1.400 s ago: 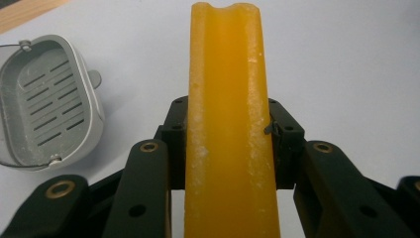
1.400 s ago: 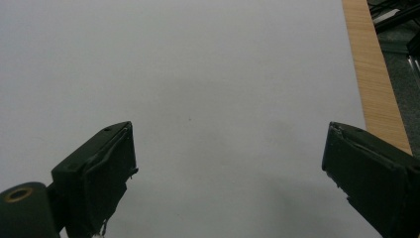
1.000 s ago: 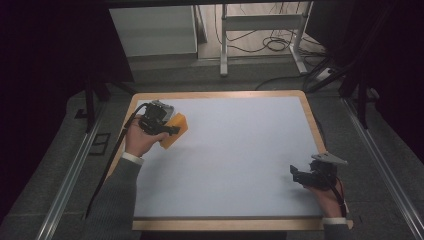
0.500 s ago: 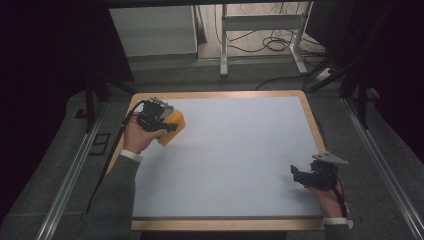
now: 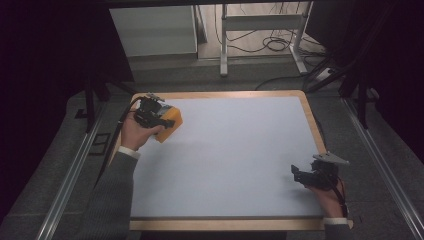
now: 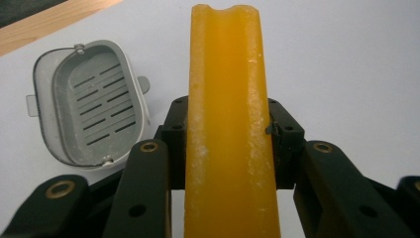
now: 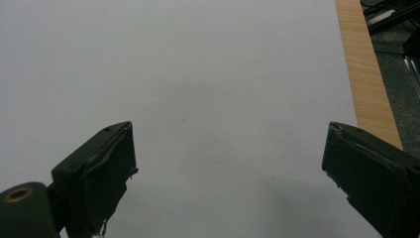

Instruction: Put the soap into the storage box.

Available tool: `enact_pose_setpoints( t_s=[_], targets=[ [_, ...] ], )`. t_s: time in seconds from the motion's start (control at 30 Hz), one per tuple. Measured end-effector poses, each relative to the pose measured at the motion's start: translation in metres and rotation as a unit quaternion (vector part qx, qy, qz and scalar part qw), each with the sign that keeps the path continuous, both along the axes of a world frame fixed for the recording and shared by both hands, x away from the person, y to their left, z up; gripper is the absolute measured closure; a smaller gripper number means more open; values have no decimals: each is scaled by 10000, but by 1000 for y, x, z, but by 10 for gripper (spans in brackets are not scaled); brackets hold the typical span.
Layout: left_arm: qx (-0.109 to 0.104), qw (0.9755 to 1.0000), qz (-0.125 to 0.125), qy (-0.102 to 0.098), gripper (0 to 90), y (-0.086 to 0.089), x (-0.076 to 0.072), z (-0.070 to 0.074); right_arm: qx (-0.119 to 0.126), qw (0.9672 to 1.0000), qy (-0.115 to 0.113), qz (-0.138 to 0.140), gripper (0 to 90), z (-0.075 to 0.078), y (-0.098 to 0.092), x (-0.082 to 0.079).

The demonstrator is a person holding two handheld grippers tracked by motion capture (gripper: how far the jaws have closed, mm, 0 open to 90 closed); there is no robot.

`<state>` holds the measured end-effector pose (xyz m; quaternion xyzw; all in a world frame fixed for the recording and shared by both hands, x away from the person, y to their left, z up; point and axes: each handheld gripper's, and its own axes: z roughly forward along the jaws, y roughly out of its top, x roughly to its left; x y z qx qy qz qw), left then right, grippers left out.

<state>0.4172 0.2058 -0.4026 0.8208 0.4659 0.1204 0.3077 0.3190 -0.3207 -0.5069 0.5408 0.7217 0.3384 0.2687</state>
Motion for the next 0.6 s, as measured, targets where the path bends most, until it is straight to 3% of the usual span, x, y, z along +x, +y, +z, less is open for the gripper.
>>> enact_pose_setpoints(
  t_s=[0.6],
  targets=[
    [-15, 9996, 263, 42, 616, 14, 13, -1, -11, 10000, 15, -11, 65, 0, 0, 0]
  ],
)
